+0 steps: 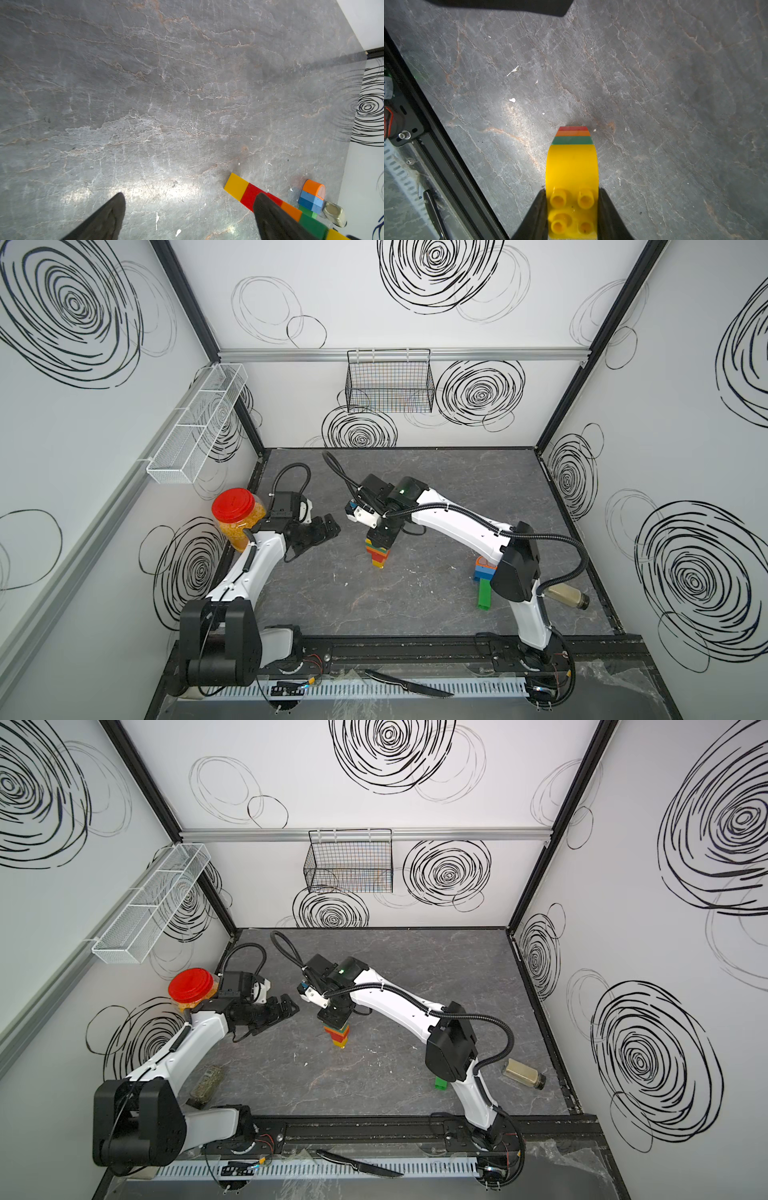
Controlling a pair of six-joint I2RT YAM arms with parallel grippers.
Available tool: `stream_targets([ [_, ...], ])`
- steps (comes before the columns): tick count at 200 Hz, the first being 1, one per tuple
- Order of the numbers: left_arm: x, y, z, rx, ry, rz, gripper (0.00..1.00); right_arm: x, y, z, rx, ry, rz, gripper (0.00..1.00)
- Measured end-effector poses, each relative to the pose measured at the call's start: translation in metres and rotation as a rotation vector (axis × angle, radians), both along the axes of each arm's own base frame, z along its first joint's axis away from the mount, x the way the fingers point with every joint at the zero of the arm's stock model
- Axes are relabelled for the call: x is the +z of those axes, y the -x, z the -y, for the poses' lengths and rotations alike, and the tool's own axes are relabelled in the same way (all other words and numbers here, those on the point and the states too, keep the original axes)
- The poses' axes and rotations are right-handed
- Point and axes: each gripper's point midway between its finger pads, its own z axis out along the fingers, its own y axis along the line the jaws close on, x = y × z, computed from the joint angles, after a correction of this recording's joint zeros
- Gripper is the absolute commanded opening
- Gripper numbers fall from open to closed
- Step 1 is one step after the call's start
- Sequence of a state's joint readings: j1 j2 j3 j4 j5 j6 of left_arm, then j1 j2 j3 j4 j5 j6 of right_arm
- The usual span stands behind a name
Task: Assemble an ice cream with lego
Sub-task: Assemble the lego brick with the lego brick.
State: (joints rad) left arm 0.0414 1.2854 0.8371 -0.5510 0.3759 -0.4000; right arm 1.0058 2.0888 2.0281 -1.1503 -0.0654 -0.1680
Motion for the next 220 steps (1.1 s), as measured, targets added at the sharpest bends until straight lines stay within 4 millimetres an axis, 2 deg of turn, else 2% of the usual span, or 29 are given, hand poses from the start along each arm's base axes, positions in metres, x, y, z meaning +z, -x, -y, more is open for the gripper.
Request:
stream_targets([
  [84,0.0,0.0,0.0,0.0,0.0,0.0,0.99,-0.009,0.005,0.001,0.028,0.022,0.021,0.0],
  [173,0.0,0.001,0.003,-0.011,0.003,0.001,0.99,-0.011,0.0,0.002,0.088,0.002,0.028,0.0],
  [220,0.0,0.013,0.015,-0.036,0.049,0.026,0.99,-0.01,-0.001,0.002,0.127,0.016,0.021,0.0],
])
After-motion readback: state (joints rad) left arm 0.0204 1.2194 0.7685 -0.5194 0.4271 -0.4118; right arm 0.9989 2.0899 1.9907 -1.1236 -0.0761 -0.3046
